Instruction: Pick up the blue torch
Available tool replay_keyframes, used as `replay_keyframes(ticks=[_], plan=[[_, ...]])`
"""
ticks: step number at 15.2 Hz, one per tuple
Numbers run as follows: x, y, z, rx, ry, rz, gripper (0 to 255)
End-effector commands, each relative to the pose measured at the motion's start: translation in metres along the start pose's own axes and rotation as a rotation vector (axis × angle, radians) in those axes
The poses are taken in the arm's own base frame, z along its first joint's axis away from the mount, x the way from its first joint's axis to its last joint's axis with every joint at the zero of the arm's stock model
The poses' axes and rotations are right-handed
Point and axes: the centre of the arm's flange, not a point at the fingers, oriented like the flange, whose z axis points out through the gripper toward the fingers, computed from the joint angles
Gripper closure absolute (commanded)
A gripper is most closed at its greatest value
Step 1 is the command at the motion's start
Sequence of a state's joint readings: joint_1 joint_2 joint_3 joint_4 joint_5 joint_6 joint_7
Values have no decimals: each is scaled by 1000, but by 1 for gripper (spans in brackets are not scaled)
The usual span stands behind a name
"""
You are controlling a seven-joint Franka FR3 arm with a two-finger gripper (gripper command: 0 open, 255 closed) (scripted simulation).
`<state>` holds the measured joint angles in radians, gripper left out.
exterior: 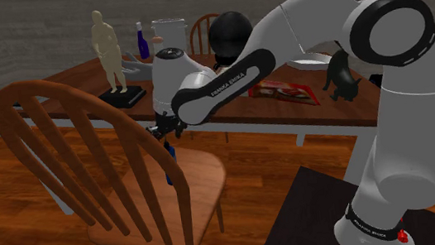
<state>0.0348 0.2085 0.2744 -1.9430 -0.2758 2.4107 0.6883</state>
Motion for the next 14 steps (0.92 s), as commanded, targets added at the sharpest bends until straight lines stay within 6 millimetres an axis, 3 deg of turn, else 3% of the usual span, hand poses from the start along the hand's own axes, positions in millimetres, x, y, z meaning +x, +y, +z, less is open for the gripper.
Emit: replay_keyframes(ticks=[1,3,4,14], plan=[[-5,-1,14,0,0,0,0],[-5,-1,14,0,0,0,0],[-4,0,14,0,0,0,255],[-3,-1,9,0,0,0,255]])
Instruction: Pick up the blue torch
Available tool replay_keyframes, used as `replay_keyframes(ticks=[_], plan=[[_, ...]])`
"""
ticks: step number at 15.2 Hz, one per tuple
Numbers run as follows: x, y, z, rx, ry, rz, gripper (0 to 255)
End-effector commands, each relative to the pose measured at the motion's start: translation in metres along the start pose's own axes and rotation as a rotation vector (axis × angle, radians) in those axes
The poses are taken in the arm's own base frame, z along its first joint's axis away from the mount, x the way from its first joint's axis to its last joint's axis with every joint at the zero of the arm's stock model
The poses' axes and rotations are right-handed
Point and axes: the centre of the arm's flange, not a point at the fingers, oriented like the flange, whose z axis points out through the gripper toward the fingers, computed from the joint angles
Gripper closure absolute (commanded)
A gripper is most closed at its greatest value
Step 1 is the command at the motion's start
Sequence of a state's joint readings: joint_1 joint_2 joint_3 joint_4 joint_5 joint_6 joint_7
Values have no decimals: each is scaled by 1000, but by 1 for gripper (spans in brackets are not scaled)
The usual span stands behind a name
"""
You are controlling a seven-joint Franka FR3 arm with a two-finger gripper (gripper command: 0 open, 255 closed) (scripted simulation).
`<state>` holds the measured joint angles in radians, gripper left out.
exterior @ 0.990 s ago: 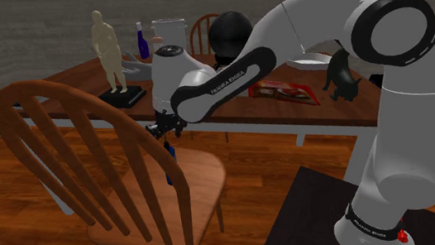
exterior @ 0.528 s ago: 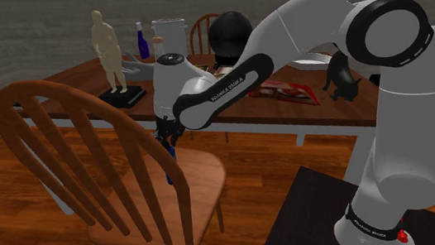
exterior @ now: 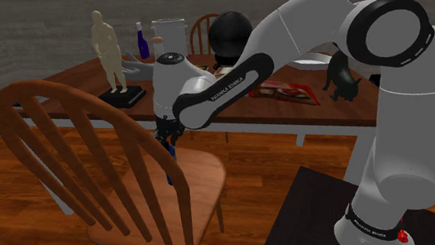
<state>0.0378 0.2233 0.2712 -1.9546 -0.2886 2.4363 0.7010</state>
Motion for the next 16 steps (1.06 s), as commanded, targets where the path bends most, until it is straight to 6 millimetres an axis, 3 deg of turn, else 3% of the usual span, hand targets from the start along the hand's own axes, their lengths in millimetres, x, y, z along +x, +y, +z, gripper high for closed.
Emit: replay_keyframes(ticks=[1,14,16], plan=[[2,0,-8,0,0,0,255],[23,-2,-73,0,0,0,255],[23,-2,-74,0,0,0,255]])
